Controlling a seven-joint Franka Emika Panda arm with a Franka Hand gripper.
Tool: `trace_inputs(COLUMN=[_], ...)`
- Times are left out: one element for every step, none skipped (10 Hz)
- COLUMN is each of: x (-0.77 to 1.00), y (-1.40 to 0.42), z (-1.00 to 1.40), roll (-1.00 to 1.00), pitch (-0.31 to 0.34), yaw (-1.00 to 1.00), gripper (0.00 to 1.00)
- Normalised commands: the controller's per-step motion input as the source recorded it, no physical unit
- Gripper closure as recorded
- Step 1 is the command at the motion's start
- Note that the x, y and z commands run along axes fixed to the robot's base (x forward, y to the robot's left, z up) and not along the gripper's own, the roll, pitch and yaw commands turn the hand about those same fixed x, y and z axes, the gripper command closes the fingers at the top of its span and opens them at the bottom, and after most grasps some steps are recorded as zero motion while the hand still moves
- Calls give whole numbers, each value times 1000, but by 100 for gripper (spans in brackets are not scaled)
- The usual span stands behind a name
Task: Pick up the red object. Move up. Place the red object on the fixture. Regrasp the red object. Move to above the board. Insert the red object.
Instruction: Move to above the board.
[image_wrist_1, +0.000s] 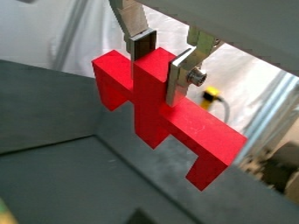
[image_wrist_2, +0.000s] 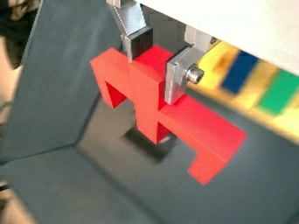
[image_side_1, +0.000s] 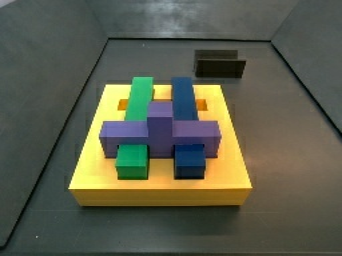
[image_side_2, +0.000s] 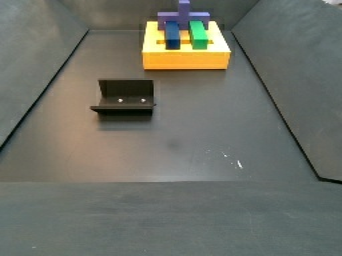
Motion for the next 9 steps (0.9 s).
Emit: trace_inputs(x=[-1154,-710,-327,-219,-136,-111,-75,-66,-53], y=[-1400,-859,-336,-203,-71,-30,21,19,29], z=[316,182,63,32,36,13,5,8,-6], roll=[-1000,-1000,-1000,-1000,-1000,-1000,-1000,-1000,-839], pitch=[77,71,59,56,28,12,-7,-21,-39], yaw=[87,93,97,94,94,96,88,81,58], gripper=[100,100,100,100,100,100,100,100,100])
